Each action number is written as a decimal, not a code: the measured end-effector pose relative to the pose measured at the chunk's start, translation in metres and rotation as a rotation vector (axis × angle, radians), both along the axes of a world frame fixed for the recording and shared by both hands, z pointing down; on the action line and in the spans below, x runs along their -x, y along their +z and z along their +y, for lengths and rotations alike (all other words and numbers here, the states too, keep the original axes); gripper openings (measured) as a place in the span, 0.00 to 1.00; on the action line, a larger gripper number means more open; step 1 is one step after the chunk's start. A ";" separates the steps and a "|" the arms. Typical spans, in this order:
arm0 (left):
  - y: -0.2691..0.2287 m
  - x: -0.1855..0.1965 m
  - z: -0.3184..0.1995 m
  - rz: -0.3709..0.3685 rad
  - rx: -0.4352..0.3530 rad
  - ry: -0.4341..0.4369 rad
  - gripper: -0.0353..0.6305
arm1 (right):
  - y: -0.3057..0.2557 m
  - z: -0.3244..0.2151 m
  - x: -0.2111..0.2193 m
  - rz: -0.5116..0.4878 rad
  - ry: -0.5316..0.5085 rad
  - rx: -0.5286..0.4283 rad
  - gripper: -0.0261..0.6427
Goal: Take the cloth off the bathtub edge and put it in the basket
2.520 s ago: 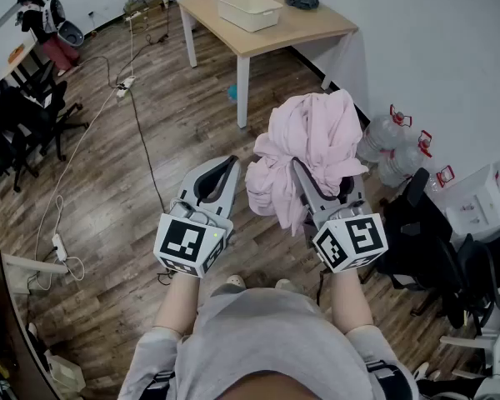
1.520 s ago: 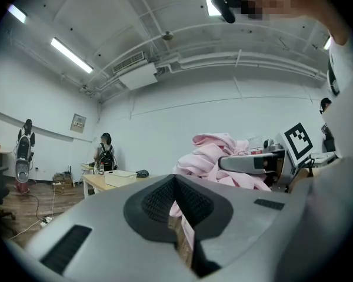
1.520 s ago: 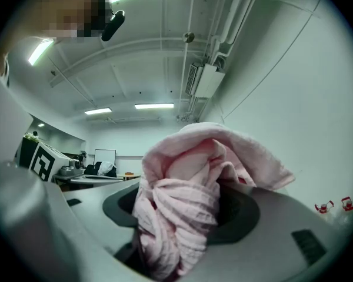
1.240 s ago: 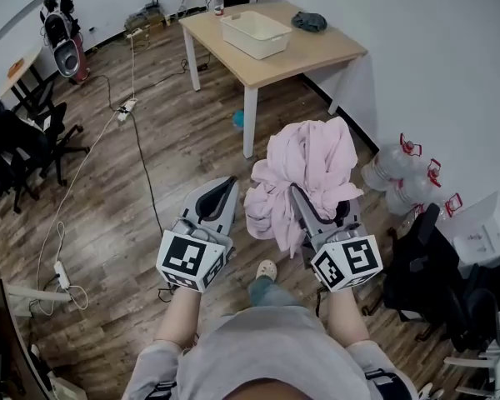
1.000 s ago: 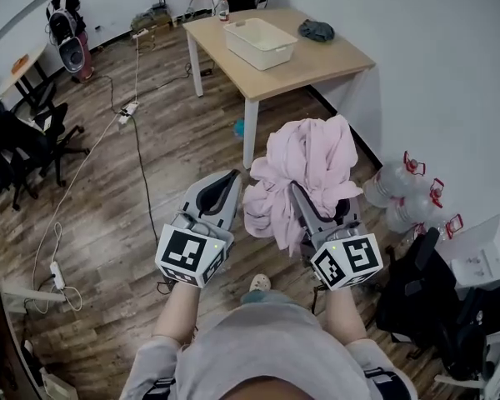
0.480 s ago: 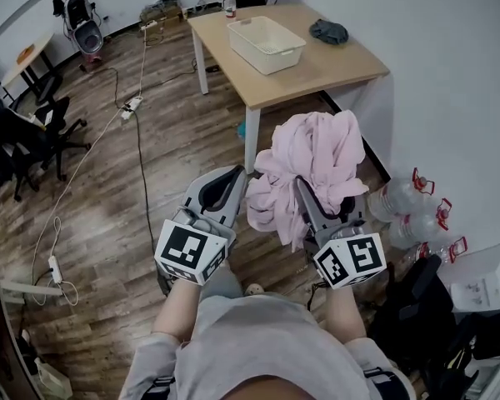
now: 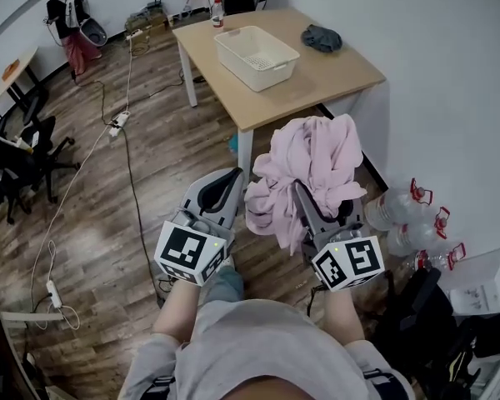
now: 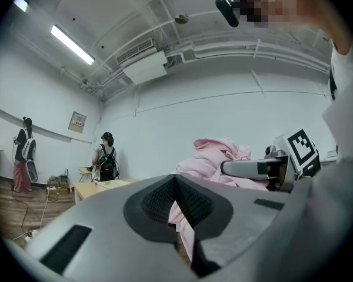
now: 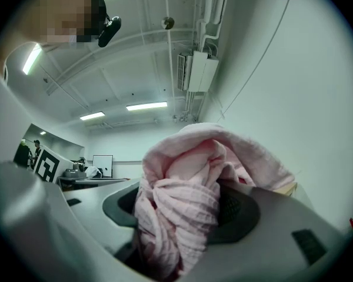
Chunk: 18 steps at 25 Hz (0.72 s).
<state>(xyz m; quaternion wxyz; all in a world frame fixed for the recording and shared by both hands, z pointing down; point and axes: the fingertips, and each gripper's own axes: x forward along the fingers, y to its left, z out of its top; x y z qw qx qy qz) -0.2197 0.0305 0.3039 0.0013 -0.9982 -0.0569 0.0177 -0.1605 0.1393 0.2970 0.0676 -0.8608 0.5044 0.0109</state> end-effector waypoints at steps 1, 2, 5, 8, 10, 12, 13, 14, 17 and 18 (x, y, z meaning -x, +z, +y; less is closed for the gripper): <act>-0.001 -0.008 -0.007 0.001 -0.002 0.009 0.05 | -0.001 -0.006 -0.008 -0.001 0.008 -0.002 0.47; -0.002 -0.017 -0.014 0.001 -0.004 0.018 0.05 | -0.002 -0.013 -0.015 -0.003 0.017 -0.005 0.47; -0.005 -0.043 -0.040 -0.002 -0.011 0.041 0.05 | -0.007 -0.039 -0.039 0.005 0.032 -0.008 0.47; -0.006 -0.065 -0.069 -0.003 -0.015 0.055 0.05 | -0.011 -0.065 -0.058 0.013 0.047 -0.011 0.47; -0.006 -0.077 -0.086 -0.003 -0.020 0.065 0.05 | -0.012 -0.082 -0.069 0.014 0.062 -0.017 0.47; -0.006 -0.087 -0.102 -0.002 -0.026 0.079 0.05 | -0.011 -0.096 -0.079 0.009 0.077 -0.025 0.47; -0.006 -0.092 -0.109 0.000 -0.029 0.085 0.05 | -0.011 -0.102 -0.083 0.006 0.085 -0.030 0.47; -0.006 -0.096 -0.116 0.002 -0.031 0.091 0.05 | -0.010 -0.109 -0.088 0.004 0.092 -0.035 0.48; -0.004 -0.107 -0.135 0.005 -0.035 0.106 0.05 | -0.009 -0.125 -0.098 0.000 0.113 -0.038 0.48; -0.002 -0.111 -0.141 0.004 -0.035 0.110 0.05 | -0.008 -0.129 -0.101 0.000 0.120 -0.037 0.48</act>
